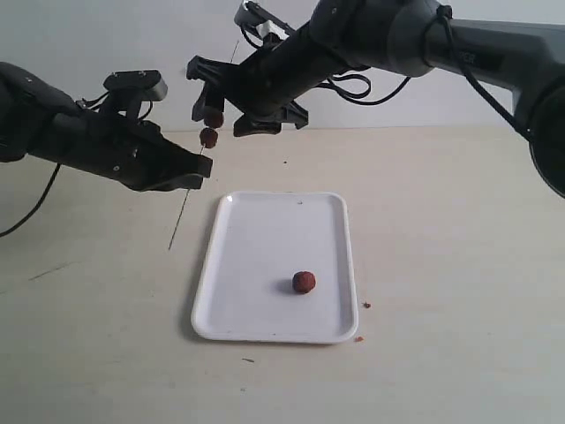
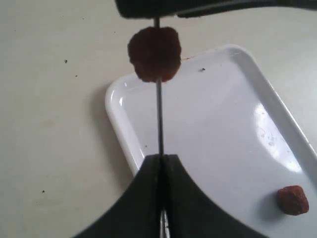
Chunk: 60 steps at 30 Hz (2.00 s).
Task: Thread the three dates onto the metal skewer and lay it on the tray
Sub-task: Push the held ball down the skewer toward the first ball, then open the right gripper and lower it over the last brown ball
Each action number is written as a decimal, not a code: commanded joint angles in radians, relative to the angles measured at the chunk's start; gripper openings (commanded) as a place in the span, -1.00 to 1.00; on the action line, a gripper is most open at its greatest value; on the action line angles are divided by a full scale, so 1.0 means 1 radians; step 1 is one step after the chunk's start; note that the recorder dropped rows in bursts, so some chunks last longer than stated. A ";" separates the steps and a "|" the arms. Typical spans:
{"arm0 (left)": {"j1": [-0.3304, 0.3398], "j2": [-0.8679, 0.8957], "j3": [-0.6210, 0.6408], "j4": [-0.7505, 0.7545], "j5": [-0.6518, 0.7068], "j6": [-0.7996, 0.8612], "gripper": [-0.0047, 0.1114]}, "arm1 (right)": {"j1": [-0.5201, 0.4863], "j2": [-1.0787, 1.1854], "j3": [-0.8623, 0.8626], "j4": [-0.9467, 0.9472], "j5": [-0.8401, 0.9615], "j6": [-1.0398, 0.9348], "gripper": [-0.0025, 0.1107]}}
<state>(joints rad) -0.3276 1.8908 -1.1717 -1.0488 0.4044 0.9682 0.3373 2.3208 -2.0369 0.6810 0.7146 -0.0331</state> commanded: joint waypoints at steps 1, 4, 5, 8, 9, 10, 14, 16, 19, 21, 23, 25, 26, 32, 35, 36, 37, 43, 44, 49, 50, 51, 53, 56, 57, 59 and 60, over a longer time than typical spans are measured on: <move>-0.002 -0.007 -0.006 0.002 -0.006 0.003 -0.92 | 0.000 -0.005 -0.006 -0.007 -0.015 -0.010 0.19; 0.000 -0.007 -0.006 0.050 0.013 -0.008 -0.92 | -0.008 -0.014 -0.006 -0.032 -0.015 -0.010 0.19; 0.000 -0.007 -0.006 0.063 0.023 -0.008 -0.92 | -0.014 -0.018 -0.006 -0.037 -0.015 -0.010 0.19; 0.000 -0.007 -0.006 0.149 0.077 -0.036 -0.92 | -0.038 -0.047 -0.006 -0.089 0.014 -0.010 0.19; 0.000 -0.007 -0.006 0.163 0.086 -0.043 -0.92 | -0.045 -0.056 -0.006 -0.113 0.024 -0.010 0.19; 0.000 -0.007 -0.006 0.185 0.093 -0.059 -0.92 | -0.054 -0.068 -0.006 -0.138 0.037 -0.008 0.19; 0.000 -0.011 -0.006 0.347 0.102 -0.226 -0.92 | -0.092 -0.129 -0.006 -0.292 0.158 0.008 0.18; 0.009 -0.017 -0.006 0.473 0.121 -0.341 -0.92 | -0.104 -0.146 -0.006 -0.430 0.291 0.006 0.18; 0.024 -0.029 -0.006 0.569 0.138 -0.433 -0.92 | -0.105 -0.145 0.000 -0.530 0.448 -0.041 0.18; 0.038 -0.035 -0.006 0.607 0.153 -0.465 -0.92 | -0.105 -0.139 0.018 -0.520 0.506 -0.071 0.17; 0.056 -0.041 -0.006 0.622 0.184 -0.472 -0.92 | -0.097 -0.127 0.062 -0.501 0.506 -0.045 0.13; 0.060 -0.041 -0.006 0.622 0.190 -0.472 -0.92 | -0.080 -0.121 0.095 -0.501 0.506 0.013 0.09; 0.060 -0.041 -0.006 0.622 0.190 -0.472 -0.92 | -0.066 -0.121 0.118 -0.501 0.506 0.040 0.08; 0.060 -0.041 -0.006 0.624 0.187 -0.472 -0.92 | 0.025 -0.121 0.241 -0.503 0.443 0.183 0.08; 0.064 -0.041 -0.006 0.631 0.182 -0.470 -0.92 | 0.062 -0.121 0.311 -0.503 0.384 0.247 0.08; 0.067 -0.041 -0.006 0.631 0.182 -0.470 -0.92 | 0.071 -0.121 0.336 -0.504 0.366 0.276 0.08; 0.067 -0.041 -0.006 0.629 0.182 -0.470 -0.92 | 0.081 -0.121 0.354 -0.504 0.347 0.299 0.08; 0.067 -0.041 -0.006 0.619 0.191 -0.475 -0.92 | 0.110 -0.121 0.461 -0.506 0.216 0.392 0.08; 0.067 -0.041 -0.006 0.612 0.191 -0.475 -0.92 | 0.112 -0.121 0.475 -0.511 0.199 0.411 0.08; 0.067 -0.041 -0.006 0.592 0.193 -0.475 -0.92 | 0.116 -0.121 0.505 -0.545 0.161 0.475 0.08; 0.067 -0.041 -0.006 0.592 0.193 -0.475 -0.92 | 0.116 -0.121 0.505 -0.568 0.164 0.495 0.08; 0.067 -0.041 -0.006 0.592 0.193 -0.475 -0.92 | 0.116 -0.121 0.505 -0.578 0.164 0.501 0.08; 0.067 -0.041 -0.006 0.589 0.194 -0.475 -0.92 | 0.116 -0.121 0.505 -0.587 0.164 0.509 0.08; 0.067 -0.041 -0.006 0.589 0.194 -0.475 -0.92 | 0.116 -0.121 0.505 -0.586 0.155 0.509 0.08; 0.067 -0.041 -0.006 0.589 0.194 -0.475 -0.92 | 0.116 -0.121 0.505 -0.586 0.155 0.509 0.08; 0.067 -0.041 -0.006 0.589 0.194 -0.475 -0.92 | 0.116 -0.121 0.505 -0.589 0.153 0.509 0.08; 0.067 -0.041 -0.006 0.589 0.194 -0.475 -0.92 | 0.116 -0.121 0.505 -0.598 0.150 0.509 0.08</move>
<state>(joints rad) -0.2619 1.8622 -1.1717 -0.4446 0.5956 0.4977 0.4530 2.2003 -1.5342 0.1050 0.8806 0.4730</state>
